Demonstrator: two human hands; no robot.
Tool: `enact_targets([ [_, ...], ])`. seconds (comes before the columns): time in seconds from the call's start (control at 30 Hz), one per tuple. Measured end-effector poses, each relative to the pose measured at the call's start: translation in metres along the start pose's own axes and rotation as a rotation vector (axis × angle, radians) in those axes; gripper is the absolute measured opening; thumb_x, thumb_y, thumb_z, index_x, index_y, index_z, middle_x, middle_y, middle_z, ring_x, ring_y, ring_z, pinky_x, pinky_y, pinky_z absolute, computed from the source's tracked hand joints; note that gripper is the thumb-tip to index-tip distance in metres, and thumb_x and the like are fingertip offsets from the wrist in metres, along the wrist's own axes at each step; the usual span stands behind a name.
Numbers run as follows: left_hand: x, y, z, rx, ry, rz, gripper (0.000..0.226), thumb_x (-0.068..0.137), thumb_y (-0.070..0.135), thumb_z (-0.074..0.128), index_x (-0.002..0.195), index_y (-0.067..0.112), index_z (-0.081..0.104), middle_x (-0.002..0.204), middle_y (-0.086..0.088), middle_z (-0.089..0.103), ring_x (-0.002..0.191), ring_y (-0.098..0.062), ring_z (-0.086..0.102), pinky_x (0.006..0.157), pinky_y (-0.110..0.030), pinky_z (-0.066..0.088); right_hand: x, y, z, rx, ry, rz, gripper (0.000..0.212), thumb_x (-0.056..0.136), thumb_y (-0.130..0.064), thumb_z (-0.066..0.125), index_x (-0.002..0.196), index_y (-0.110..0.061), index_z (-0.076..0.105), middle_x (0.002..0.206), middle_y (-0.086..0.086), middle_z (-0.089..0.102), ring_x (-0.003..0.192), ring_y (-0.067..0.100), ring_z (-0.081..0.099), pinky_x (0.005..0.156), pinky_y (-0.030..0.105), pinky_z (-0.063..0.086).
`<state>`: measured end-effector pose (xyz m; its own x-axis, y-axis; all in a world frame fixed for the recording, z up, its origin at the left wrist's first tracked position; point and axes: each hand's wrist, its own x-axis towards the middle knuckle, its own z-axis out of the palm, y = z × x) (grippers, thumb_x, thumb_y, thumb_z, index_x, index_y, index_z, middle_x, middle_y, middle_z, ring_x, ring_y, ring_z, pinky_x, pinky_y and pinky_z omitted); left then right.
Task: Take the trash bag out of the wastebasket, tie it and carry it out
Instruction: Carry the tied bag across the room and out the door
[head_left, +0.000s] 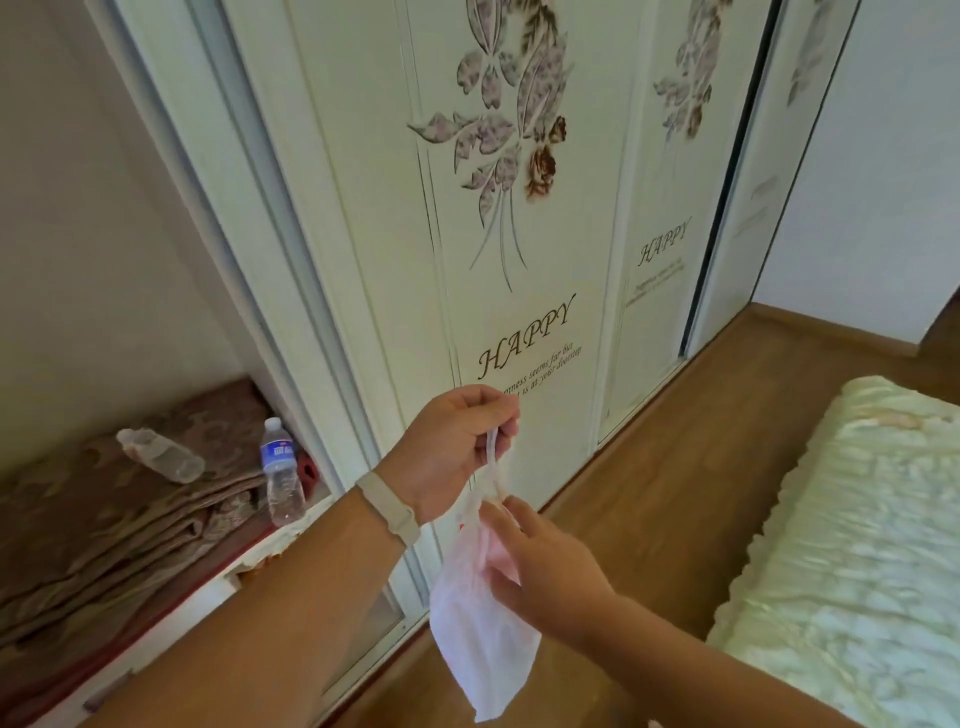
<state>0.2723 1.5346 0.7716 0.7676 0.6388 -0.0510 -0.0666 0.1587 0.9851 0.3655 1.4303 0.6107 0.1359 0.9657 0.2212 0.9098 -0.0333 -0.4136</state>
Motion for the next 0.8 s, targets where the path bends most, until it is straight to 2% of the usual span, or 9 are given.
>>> enact_targets([
  [0.13, 0.083, 0.002, 0.013, 0.035, -0.045, -0.051, 0.018, 0.089, 0.010, 0.060, 0.072, 0.011, 0.065, 0.067, -0.003, 0.060, 0.058, -0.014, 0.053, 0.060, -0.022, 0.047, 0.042, 0.068, -0.013, 0.026, -0.022, 0.051, 0.061, 0.091, -0.054, 0.043, 0.145, -0.042, 0.018, 0.153, -0.002, 0.035, 0.117, 0.023, 0.058, 0.087, 0.035, 0.054],
  [0.23, 0.143, 0.004, 0.030, 0.030, -0.092, -0.081, 0.020, 0.089, 0.010, 0.060, 0.071, 0.014, 0.066, 0.068, -0.004, 0.061, 0.061, -0.014, 0.054, 0.063, -0.024, 0.048, 0.070, 0.121, -0.030, 0.008, -0.032, 0.091, 0.062, 0.087, -0.059, 0.039, 0.144, -0.043, 0.018, 0.153, 0.000, 0.034, 0.113, 0.023, 0.058, 0.083, 0.037, 0.056],
  [0.33, 0.197, 0.010, 0.052, 0.003, -0.157, -0.066, 0.021, 0.089, 0.011, 0.060, 0.069, 0.014, 0.068, 0.069, -0.004, 0.061, 0.062, -0.013, 0.055, 0.062, -0.023, 0.049, 0.096, 0.167, -0.054, 0.002, 0.019, 0.136, 0.061, 0.086, -0.059, 0.041, 0.141, -0.040, 0.023, 0.149, -0.002, 0.036, 0.106, 0.023, 0.060, 0.077, 0.037, 0.057],
  [0.47, 0.261, 0.016, 0.082, -0.024, -0.256, -0.052, 0.019, 0.089, 0.012, 0.060, 0.071, 0.012, 0.065, 0.070, -0.004, 0.060, 0.061, -0.012, 0.056, 0.060, -0.021, 0.048, 0.126, 0.214, -0.081, 0.047, 0.108, 0.216, 0.057, 0.086, -0.058, 0.045, 0.138, -0.040, 0.027, 0.142, -0.010, 0.037, 0.101, 0.020, 0.060, 0.076, 0.036, 0.057],
  [0.63, 0.351, 0.024, 0.109, -0.082, -0.333, -0.051, 0.016, 0.089, 0.009, 0.058, 0.074, 0.009, 0.063, 0.069, -0.005, 0.060, 0.060, -0.014, 0.054, 0.059, -0.023, 0.048, 0.159, 0.276, -0.106, 0.056, 0.208, 0.311, 0.058, 0.086, -0.062, 0.043, 0.139, -0.048, 0.023, 0.144, -0.017, 0.032, 0.108, 0.014, 0.055, 0.082, 0.030, 0.052],
  [0.8, 0.449, 0.026, 0.138, -0.142, -0.419, -0.067, 0.012, 0.088, 0.007, 0.058, 0.076, 0.006, 0.060, 0.068, -0.006, 0.058, 0.059, -0.014, 0.055, 0.057, -0.024, 0.049, 0.196, 0.342, -0.123, 0.010, 0.315, 0.442, 0.055, 0.085, -0.066, 0.045, 0.134, -0.053, 0.023, 0.137, -0.025, 0.034, 0.100, 0.006, 0.052, 0.075, 0.021, 0.047],
])
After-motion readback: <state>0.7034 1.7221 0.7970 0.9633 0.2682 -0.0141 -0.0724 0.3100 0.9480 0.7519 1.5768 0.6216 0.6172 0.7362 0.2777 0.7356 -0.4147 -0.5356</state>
